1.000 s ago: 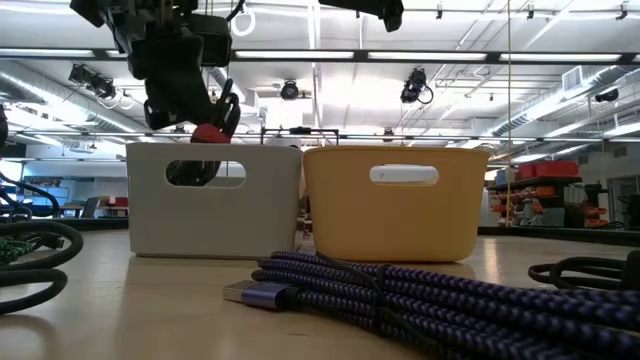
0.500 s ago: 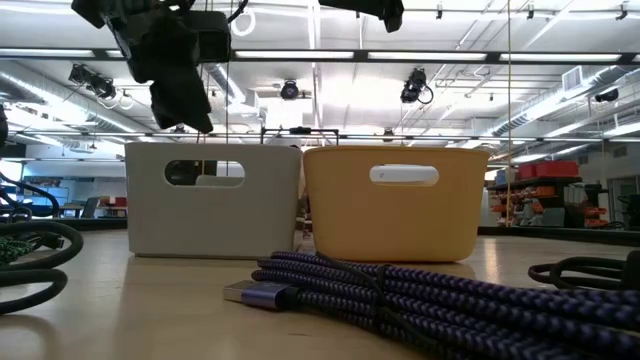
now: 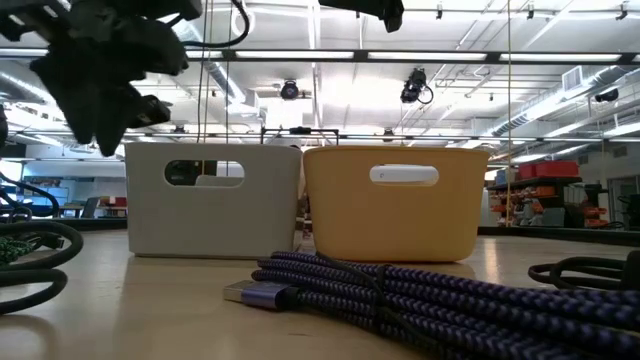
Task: Pick & Place USB Port
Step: Put the black charger cable into the gray bin
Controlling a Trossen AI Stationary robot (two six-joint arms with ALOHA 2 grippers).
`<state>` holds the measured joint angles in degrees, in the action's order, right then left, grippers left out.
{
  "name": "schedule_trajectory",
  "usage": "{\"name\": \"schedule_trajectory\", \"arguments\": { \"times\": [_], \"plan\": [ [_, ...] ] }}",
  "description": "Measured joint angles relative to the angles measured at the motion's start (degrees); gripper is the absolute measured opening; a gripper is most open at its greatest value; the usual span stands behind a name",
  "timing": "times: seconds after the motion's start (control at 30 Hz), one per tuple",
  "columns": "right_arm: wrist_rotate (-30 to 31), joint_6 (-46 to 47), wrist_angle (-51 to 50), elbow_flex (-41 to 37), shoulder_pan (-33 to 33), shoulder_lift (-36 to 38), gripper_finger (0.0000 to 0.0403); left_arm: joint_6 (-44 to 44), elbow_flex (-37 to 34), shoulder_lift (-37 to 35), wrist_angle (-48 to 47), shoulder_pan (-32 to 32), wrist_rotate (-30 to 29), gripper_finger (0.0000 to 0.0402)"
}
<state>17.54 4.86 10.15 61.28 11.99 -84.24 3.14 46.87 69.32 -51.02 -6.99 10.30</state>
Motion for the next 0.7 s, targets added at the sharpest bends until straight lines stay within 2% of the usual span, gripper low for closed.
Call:
{"name": "schedule_trajectory", "arguments": {
  "times": [0.17, 0.7],
  "plan": [
    [0.0, 0.0, 0.0, 0.0, 0.0, 0.0, 0.021, -5.6, 0.0, 0.0, -0.9, -1.1, -0.3, 0.0137],
    [0.0, -0.2, 0.0, 0.0, -0.1, 0.0, 0.021, -5.4, 0.0, 0.0, -1.1, -6.6, -4.3, 0.0137]
  ]
}}
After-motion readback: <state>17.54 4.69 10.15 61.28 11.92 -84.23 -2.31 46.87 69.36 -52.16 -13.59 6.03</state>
